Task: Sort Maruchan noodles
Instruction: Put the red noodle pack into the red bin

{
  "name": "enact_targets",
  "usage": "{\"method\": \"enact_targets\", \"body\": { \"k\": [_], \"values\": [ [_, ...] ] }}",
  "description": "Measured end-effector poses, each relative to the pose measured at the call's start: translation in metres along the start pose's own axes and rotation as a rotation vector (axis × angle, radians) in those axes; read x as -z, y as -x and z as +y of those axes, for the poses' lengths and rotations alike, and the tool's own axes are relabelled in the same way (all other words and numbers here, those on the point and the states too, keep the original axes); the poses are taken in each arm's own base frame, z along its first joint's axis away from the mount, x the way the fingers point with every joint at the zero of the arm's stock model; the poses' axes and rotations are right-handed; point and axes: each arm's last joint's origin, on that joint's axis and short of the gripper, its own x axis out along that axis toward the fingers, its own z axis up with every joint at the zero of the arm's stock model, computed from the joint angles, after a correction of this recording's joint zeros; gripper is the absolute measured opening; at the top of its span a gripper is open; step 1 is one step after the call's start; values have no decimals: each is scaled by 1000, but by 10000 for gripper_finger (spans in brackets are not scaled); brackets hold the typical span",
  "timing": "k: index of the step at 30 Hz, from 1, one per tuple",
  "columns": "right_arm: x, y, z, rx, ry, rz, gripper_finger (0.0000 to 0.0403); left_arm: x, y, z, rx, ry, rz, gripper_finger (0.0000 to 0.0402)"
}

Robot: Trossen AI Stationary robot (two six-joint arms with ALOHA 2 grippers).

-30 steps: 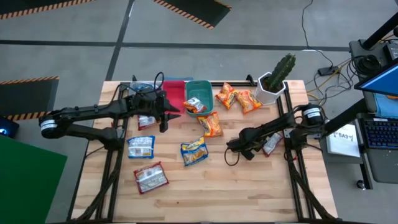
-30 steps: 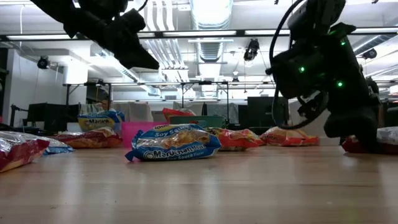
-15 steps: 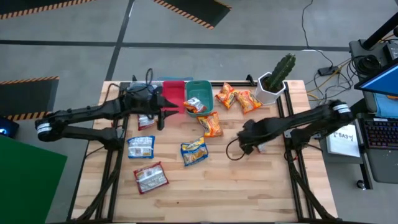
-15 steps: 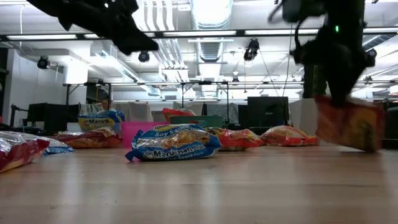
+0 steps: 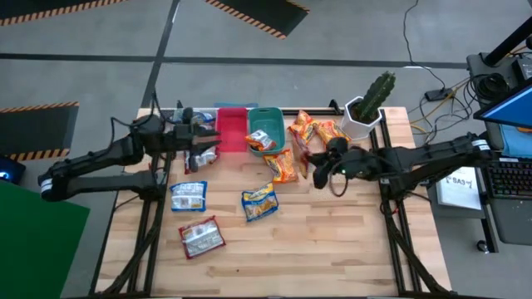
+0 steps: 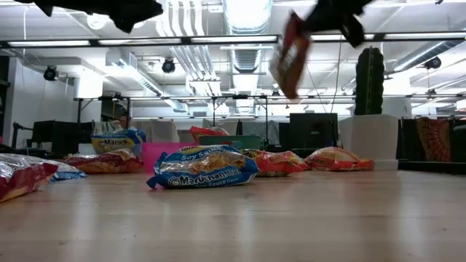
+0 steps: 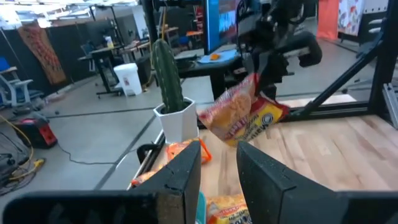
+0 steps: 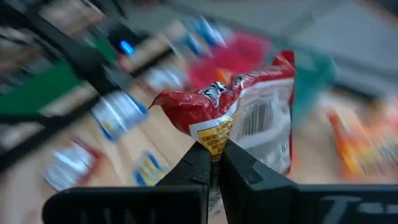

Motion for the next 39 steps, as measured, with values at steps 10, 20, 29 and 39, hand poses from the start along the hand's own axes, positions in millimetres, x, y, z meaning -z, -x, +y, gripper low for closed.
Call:
{"method": "enact_targets", "body": {
  "k": [10,20,29,39],
  "values": [
    [-19,-41,37,-154,186,-395,9,15,19,-7,-17,-3,-40,87],
    [-32,-95,39,-129,188,-624,9,9,40,-6,-159,-13,-107,87],
    [-68,-144,46,-166,211,-593,9,-3,57,-6,-200,-32,-151,87],
    [-88,-218,34,-36,273,-546,9,-4,61,-5,-231,-50,-160,87]
  ]
}}
